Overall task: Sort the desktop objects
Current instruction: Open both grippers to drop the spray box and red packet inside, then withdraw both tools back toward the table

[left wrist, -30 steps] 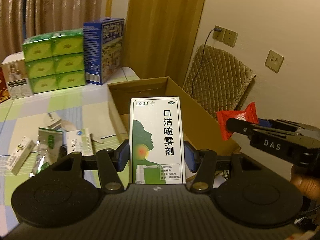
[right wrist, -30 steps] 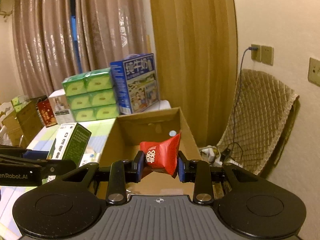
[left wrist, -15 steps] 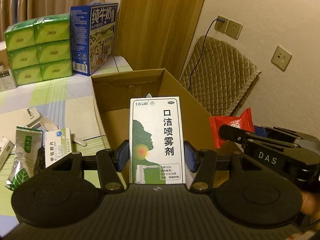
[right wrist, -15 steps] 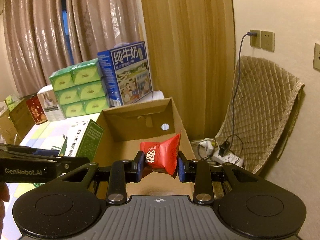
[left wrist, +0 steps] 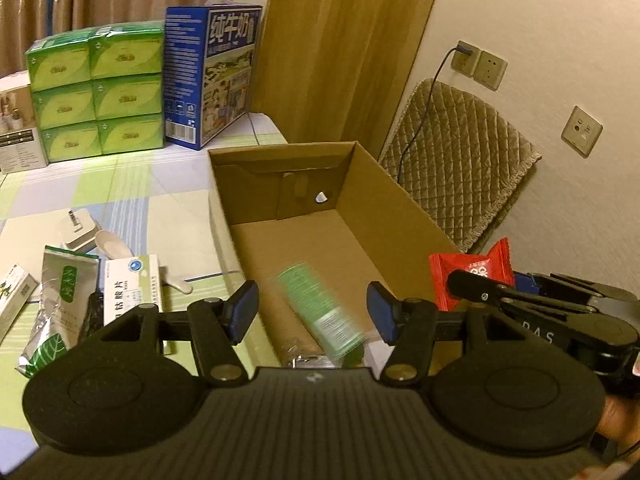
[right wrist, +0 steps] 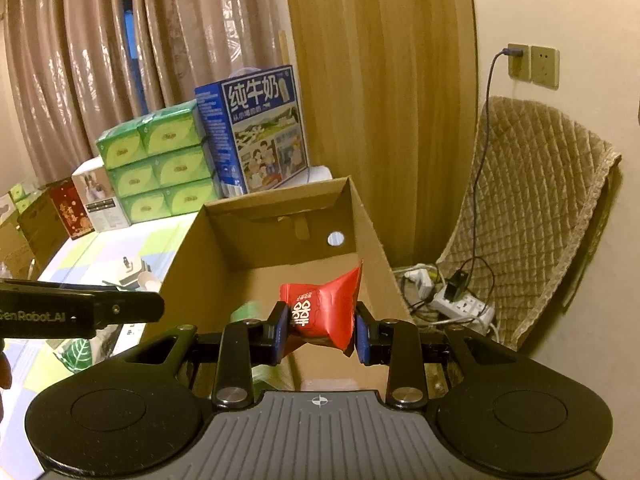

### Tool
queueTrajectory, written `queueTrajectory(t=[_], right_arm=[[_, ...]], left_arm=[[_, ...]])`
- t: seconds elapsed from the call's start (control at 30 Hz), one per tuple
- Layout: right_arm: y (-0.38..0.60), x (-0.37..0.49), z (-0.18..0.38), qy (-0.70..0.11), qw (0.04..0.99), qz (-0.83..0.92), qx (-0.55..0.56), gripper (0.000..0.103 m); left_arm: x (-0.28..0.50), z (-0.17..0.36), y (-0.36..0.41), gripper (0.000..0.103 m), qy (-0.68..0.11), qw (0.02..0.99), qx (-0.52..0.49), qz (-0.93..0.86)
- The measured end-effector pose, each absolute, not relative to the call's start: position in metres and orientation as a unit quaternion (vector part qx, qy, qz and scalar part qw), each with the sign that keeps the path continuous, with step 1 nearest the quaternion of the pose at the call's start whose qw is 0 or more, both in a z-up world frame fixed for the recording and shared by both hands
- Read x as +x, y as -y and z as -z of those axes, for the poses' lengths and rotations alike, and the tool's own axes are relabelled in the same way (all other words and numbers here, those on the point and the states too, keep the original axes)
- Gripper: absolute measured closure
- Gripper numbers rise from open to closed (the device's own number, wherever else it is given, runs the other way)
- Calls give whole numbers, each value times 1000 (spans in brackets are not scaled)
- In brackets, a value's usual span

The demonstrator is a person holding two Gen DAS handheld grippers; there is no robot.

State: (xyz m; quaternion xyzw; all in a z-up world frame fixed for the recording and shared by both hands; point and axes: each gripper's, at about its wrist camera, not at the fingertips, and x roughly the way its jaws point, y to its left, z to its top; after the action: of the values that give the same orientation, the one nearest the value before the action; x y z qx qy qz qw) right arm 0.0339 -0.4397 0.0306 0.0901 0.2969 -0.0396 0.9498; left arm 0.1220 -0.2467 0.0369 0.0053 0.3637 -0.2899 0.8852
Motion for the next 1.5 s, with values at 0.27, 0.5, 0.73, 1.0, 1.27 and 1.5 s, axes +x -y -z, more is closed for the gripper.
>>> queueTrajectory(t=[0.27,0.5,0.73,1.0,1.27,1.5], right_arm=[[433,43,-31,-289,950,23,114,44],[433,30,-40,-281,953,31,111,39],[422,11,-56,-268,957,26,108,38],[390,-7,-73,-250,963,1,101,29],[344,-21,-81,-239,965,-37,97,9],[296,-24,-80,-239,964,-81,90,2]], left_arm=[[119,-36,225,44,-360,893,3,270],[115,-36,201,34,-359,899,-6,251],[97,-42,176,24,-353,907,-4,231],[70,-53,140,10,-337,918,8,208],[46,-59,77,1,-327,931,18,161],[32,-58,18,1,-332,937,17,111]])
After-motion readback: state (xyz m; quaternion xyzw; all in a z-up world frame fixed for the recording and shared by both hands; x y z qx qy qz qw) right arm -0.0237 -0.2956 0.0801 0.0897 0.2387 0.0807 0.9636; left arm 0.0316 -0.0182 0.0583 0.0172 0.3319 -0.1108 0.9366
